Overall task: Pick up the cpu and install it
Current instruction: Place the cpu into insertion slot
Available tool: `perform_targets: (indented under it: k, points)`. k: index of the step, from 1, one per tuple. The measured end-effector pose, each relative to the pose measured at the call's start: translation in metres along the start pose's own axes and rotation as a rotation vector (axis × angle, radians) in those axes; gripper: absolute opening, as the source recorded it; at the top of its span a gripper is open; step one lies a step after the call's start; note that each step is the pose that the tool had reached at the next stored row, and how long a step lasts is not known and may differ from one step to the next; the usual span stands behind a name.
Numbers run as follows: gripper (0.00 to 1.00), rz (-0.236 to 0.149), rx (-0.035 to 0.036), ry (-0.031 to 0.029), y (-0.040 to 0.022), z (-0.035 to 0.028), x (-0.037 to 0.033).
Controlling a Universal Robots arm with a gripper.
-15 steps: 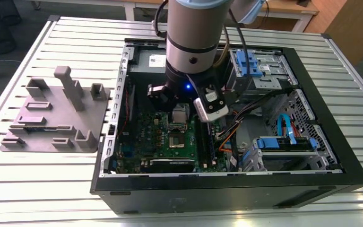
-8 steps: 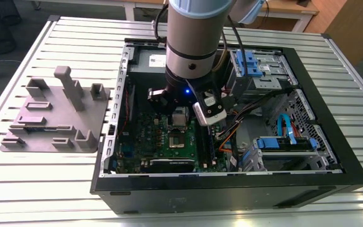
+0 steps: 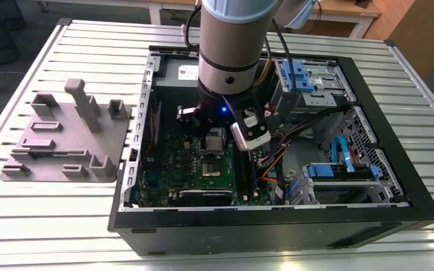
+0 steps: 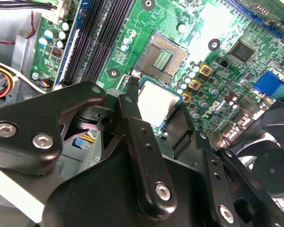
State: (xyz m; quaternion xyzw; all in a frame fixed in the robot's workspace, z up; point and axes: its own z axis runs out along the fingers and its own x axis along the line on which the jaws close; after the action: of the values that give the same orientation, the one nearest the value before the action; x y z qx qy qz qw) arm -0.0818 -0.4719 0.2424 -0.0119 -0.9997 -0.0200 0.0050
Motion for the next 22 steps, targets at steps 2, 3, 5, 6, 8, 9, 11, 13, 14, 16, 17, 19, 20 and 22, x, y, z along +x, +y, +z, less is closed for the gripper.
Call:
perform_targets:
  k: [2, 3, 5, 6, 8, 9, 11, 13, 14, 16, 17, 19, 20, 22]
  points:
    - [0.47, 0.000, 0.0001, 0.0000, 0.0000, 0.0001, 0.0000]
    - [0.47, 0.000, -0.0001, -0.0001, 0.0000, 0.0004, 0.0000]
    - [0.47, 0.000, -0.0002, -0.0001, -0.0001, 0.0017, 0.0000]
    - [0.47, 0.000, 0.0001, 0.0000, -0.0005, 0.0024, 0.0000]
    - [0.47, -0.001, 0.0005, 0.0001, -0.0022, 0.0039, -0.0001]
    - [0.47, -0.002, 0.0015, 0.0000, -0.0028, 0.0048, -0.0001]
    - [0.47, -0.004, 0.0126, -0.0001, -0.0034, 0.0060, -0.0001]
    - [0.47, -0.005, 0.0327, -0.0004, -0.0036, 0.0065, -0.0001]
    - [0.47, -0.006, 0.0384, -0.0006, -0.0038, 0.0071, -0.0002]
    - [0.47, -0.011, 0.0385, -0.0005, -0.0055, 0.0083, -0.0002]
    - [0.47, -0.015, 0.0385, -0.0004, -0.0060, 0.0090, -0.0002]
    - [0.47, -0.025, 0.0387, -0.0002, -0.0073, 0.0102, -0.0003]
    - [0.47, -0.027, 0.0387, -0.0002, -0.0079, 0.0108, -0.0003]
    - [0.47, -0.028, 0.0387, -0.0002, -0.0092, 0.0118, -0.0003]
